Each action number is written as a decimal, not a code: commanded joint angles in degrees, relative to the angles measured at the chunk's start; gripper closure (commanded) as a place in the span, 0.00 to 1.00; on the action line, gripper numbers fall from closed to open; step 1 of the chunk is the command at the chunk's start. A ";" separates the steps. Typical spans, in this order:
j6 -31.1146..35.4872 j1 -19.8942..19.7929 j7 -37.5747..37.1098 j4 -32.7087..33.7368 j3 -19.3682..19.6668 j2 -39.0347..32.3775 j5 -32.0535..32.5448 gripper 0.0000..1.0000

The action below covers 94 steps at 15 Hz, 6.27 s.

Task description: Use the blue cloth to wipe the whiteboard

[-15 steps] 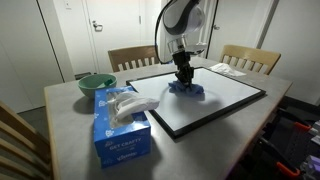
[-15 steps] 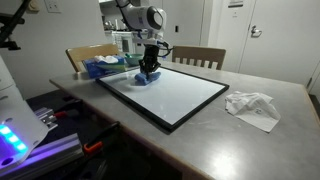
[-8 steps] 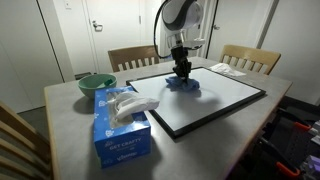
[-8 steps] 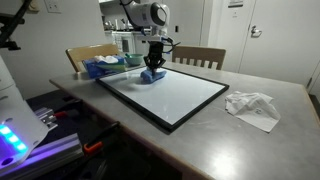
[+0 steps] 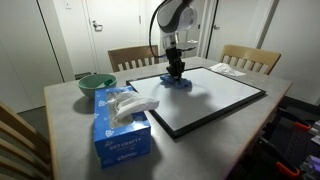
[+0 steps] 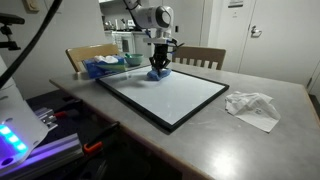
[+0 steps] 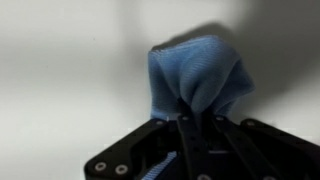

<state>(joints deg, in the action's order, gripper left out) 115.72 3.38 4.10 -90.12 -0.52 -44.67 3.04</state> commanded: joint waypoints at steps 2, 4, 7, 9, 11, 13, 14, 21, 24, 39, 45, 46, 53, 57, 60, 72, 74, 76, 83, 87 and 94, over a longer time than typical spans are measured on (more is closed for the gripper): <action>-0.37 -0.41 0.62 6.10 -0.91 -3.75 0.03 0.97; 0.02 0.12 0.16 6.92 -1.07 -4.04 0.19 0.97; 0.20 0.57 0.05 8.34 -1.18 -4.81 0.30 0.97; 0.03 0.71 0.12 9.08 -1.30 -5.31 0.21 0.97; -0.22 0.83 0.02 9.36 -1.52 -5.64 -0.01 0.97; -0.88 0.89 -0.42 9.02 -1.80 -5.34 -0.44 0.97; -0.63 0.91 -0.25 8.76 -1.93 -5.19 -0.42 0.97; 2.28 0.58 0.02 8.60 -3.96 -5.56 -2.32 0.97; -3.17 0.26 -0.04 8.85 -3.72 -5.04 -3.01 0.97; -5.03 0.88 -2.11 -0.21 -5.19 -1.67 -8.18 0.97; -2.42 0.60 -3.16 -6.44 -5.67 1.27 -11.64 0.97; -1.72 0.59 -3.24 -7.67 -5.67 1.93 -12.16 0.97; 4.83 1.28 -2.98 -14.78 -5.15 6.11 -12.25 0.97; 2.94 0.91 -2.85 -11.38 -5.34 5.11 -12.35 0.88; 3.78 1.44 -3.41 -12.14 -5.22 5.30 -11.99 0.97; 6.60 2.19 -3.42 -17.07 -7.18 5.68 -13.37 0.97; 6.94 2.48 -4.35 -18.05 -7.03 6.16 -13.18 0.97; 6.79 2.92 -6.71 -18.88 -6.04 6.70 -12.49 0.97; 6.27 3.71 -12.94 -21.92 -4.58 8.28 -11.74 0.97; 6.91 3.70 -13.14 -23.12 -4.77 9.47 -11.84 0.97; 4.60 3.63 -12.14 -25.06 -6.05 10.01 -12.83 0.97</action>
<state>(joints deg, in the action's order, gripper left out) 119.90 6.17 -8.57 -111.31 -6.59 -34.70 -9.36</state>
